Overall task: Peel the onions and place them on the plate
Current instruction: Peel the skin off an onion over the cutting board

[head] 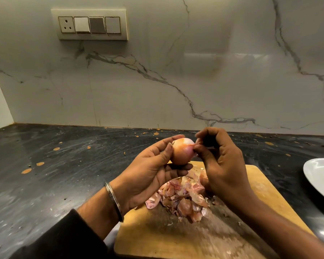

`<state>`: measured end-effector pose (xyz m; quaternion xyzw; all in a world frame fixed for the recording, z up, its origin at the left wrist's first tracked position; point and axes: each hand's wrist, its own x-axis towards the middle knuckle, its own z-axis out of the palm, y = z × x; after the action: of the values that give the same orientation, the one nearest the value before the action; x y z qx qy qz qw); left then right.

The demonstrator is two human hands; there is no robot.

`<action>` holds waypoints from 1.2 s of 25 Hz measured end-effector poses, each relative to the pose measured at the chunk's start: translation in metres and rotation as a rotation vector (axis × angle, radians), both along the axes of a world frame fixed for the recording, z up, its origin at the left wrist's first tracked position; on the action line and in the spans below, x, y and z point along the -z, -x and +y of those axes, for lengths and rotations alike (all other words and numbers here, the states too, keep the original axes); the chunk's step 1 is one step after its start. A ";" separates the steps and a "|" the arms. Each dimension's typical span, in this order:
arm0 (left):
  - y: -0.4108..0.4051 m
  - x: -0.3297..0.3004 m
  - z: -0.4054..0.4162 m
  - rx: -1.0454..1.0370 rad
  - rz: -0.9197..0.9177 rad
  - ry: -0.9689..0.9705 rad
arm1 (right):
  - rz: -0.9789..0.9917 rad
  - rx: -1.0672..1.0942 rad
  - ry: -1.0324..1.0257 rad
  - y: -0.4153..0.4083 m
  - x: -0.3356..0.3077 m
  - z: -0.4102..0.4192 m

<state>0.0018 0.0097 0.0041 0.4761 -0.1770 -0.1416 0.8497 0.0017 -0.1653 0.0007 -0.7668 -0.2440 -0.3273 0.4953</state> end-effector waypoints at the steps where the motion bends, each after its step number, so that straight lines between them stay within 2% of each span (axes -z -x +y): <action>1: 0.000 -0.001 0.001 -0.014 -0.005 -0.012 | 0.017 -0.031 0.002 0.000 -0.003 -0.002; 8: 0.000 -0.001 0.003 -0.023 -0.025 -0.067 | 0.087 -0.087 0.032 -0.002 -0.009 -0.006; 13: -0.001 0.002 -0.002 -0.015 -0.026 -0.030 | 0.045 -0.009 0.065 0.001 -0.003 0.000; 17: -0.002 0.004 -0.003 0.011 0.008 0.015 | 0.014 0.014 0.032 0.002 -0.002 0.003; 23: -0.003 0.000 0.005 0.046 -0.023 -0.018 | 0.120 -0.112 -0.046 0.004 -0.009 0.000; 30: 0.000 0.003 -0.002 0.039 -0.004 -0.009 | 0.106 -0.085 -0.050 0.006 -0.007 0.002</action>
<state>0.0014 0.0082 0.0016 0.4766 -0.1873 -0.1579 0.8443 -0.0038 -0.1635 0.0072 -0.7594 -0.2415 -0.2710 0.5400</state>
